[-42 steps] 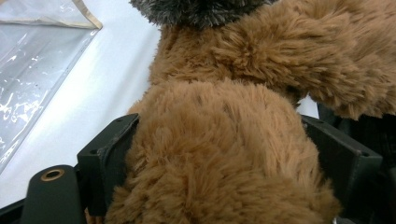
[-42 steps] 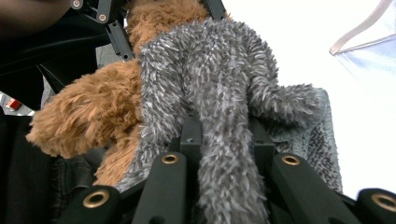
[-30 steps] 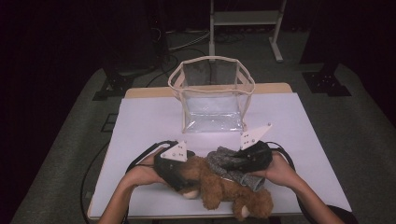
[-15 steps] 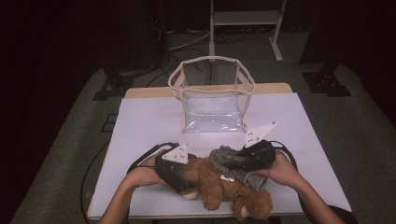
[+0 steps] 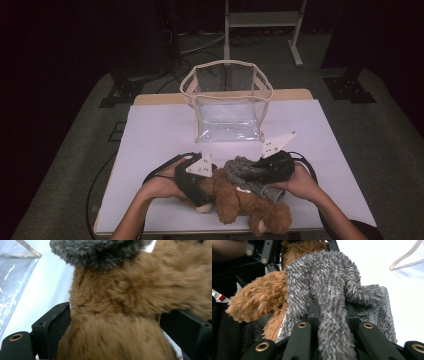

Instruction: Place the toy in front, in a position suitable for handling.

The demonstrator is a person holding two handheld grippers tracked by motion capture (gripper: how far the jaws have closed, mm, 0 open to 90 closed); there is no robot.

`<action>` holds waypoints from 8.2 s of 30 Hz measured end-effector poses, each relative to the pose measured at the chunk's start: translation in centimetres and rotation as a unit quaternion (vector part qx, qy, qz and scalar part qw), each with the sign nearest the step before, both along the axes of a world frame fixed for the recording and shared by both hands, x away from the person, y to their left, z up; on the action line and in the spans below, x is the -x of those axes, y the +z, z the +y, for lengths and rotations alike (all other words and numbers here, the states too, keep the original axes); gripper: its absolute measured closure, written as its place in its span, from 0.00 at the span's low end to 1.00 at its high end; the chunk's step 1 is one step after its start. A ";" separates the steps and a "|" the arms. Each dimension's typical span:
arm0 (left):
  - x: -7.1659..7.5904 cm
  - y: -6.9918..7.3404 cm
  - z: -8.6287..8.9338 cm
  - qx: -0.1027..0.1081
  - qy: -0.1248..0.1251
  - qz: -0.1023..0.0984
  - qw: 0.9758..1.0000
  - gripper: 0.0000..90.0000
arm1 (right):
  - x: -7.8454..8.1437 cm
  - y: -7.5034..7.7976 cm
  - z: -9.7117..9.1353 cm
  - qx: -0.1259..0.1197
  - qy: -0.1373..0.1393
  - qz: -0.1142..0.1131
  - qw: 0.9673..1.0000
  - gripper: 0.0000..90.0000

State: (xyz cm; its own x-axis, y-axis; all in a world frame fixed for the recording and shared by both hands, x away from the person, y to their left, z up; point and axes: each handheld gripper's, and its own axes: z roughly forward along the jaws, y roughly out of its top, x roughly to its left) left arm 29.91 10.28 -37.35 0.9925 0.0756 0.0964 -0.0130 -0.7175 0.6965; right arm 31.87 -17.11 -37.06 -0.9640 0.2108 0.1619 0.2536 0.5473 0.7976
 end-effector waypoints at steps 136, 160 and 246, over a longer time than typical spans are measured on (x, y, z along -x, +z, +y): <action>-2.4 0.1 2.7 0.062 0.071 -0.049 0.994 0.33 | -0.1 1.4 -3.0 0.005 -0.037 -0.051 0.998 0.82; -1.1 -0.1 2.8 0.060 0.039 -0.055 0.996 0.36 | -3.5 2.9 -1.4 0.030 -0.014 -0.022 0.999 0.82; -0.6 0.0 2.2 0.048 0.013 -0.017 0.999 0.39 | -1.0 2.8 -1.1 0.028 0.001 -0.029 0.999 0.82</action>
